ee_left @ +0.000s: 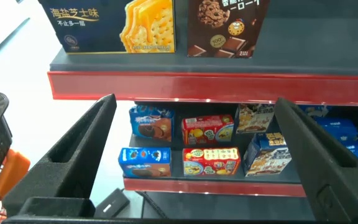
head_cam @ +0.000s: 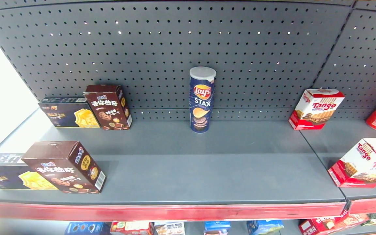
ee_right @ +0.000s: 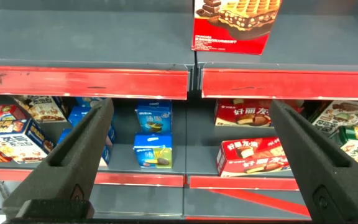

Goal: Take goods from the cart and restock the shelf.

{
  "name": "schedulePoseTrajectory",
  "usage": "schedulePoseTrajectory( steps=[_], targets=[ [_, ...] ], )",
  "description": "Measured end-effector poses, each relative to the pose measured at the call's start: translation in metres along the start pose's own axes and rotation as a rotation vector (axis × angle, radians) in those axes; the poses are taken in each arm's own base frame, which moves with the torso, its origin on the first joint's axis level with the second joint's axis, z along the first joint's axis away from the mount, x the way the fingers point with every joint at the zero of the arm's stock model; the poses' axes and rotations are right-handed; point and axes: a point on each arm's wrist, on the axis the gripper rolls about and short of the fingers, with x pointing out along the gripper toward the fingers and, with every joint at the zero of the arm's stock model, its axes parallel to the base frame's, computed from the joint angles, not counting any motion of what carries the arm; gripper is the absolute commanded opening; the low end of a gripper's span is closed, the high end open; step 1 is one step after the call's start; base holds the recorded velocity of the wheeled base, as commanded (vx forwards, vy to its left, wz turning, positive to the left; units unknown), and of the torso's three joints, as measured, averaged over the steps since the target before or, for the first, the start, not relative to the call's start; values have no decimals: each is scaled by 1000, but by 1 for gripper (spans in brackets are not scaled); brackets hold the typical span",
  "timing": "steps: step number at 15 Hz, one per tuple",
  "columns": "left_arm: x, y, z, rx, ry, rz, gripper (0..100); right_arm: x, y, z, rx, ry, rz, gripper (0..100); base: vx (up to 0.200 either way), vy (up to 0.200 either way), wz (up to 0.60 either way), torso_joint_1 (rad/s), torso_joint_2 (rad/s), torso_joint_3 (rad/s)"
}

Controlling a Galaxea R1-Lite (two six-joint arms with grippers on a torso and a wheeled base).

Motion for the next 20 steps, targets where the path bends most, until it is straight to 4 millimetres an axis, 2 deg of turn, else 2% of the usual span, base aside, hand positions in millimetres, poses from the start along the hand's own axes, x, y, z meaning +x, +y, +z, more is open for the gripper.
schedulePoseTrajectory(
  steps=[12, 20],
  targets=[
    [0, 0, 0, 0, 1, -1, 100, 0, 0, 0, -1, 2, -2, 100, 0, 0, 600, 4, 0, 1],
    [0, 0, 0, 2, 3, -6, 100, 0, 0, -1, 2, 2, -3, 100, 0, 0, 0, 0, 0, 0]
  ],
)
